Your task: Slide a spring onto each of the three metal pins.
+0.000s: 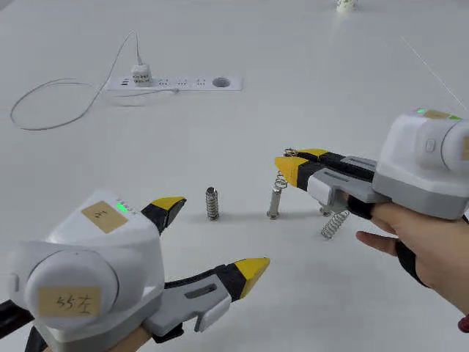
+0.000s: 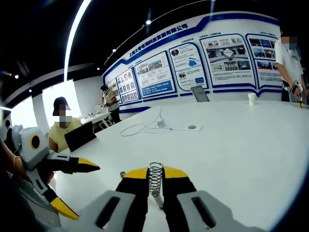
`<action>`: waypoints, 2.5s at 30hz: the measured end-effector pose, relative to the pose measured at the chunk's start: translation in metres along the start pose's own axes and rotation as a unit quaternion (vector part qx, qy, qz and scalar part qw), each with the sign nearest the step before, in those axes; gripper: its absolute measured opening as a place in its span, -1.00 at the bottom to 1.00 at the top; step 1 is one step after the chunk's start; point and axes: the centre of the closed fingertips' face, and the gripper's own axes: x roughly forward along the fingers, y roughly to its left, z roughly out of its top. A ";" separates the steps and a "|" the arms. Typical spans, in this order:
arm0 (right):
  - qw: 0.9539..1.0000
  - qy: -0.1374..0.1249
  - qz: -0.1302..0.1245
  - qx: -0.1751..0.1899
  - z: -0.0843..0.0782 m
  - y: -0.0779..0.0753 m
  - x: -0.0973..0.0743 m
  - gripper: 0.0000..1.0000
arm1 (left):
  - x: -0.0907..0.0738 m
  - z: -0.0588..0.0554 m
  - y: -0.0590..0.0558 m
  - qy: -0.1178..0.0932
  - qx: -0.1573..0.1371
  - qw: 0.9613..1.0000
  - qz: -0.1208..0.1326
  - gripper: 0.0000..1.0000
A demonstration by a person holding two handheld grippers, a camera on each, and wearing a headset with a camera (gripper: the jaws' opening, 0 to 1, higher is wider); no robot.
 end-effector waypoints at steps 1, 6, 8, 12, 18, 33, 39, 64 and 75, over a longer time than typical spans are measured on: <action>1.000 0.001 -0.001 -0.001 -0.001 0.000 0.000 -0.78 | 0.000 -0.001 0.001 0.001 -0.001 1.000 0.003 0.60; 1.000 0.006 -0.002 -0.004 -0.004 0.002 0.002 -0.78 | 0.001 -0.003 0.004 0.002 -0.009 1.000 0.013 0.79; 1.000 0.007 -0.003 -0.009 -0.005 0.002 0.003 -0.78 | 0.001 -0.005 0.005 0.004 -0.011 1.000 0.014 0.81; 1.000 0.009 -0.007 -0.023 -0.008 0.002 0.003 -0.78 | 0.002 -0.006 0.006 0.008 -0.015 1.000 0.015 0.87; 0.999 0.018 -0.008 -0.042 -0.014 0.003 0.006 -0.78 | 0.002 -0.007 0.005 0.009 -0.018 1.000 0.013 0.92; 0.995 0.031 -0.020 -0.093 -0.024 0.004 0.007 -0.78 | 0.003 -0.007 0.003 0.008 -0.020 1.000 0.010 0.93; 0.992 0.049 -0.027 -0.114 -0.035 0.004 0.009 -0.77 | 0.003 -0.007 0.003 0.008 -0.020 1.000 0.011 0.92; 0.991 0.085 -0.041 -0.093 -0.060 -0.002 0.015 -0.77 | 0.002 -0.010 0.001 0.014 -0.017 1.000 0.007 0.87; 0.990 0.091 -0.042 -0.096 -0.062 -0.002 0.014 -0.76 | 0.002 -0.009 0.003 0.013 -0.023 1.000 0.007 0.84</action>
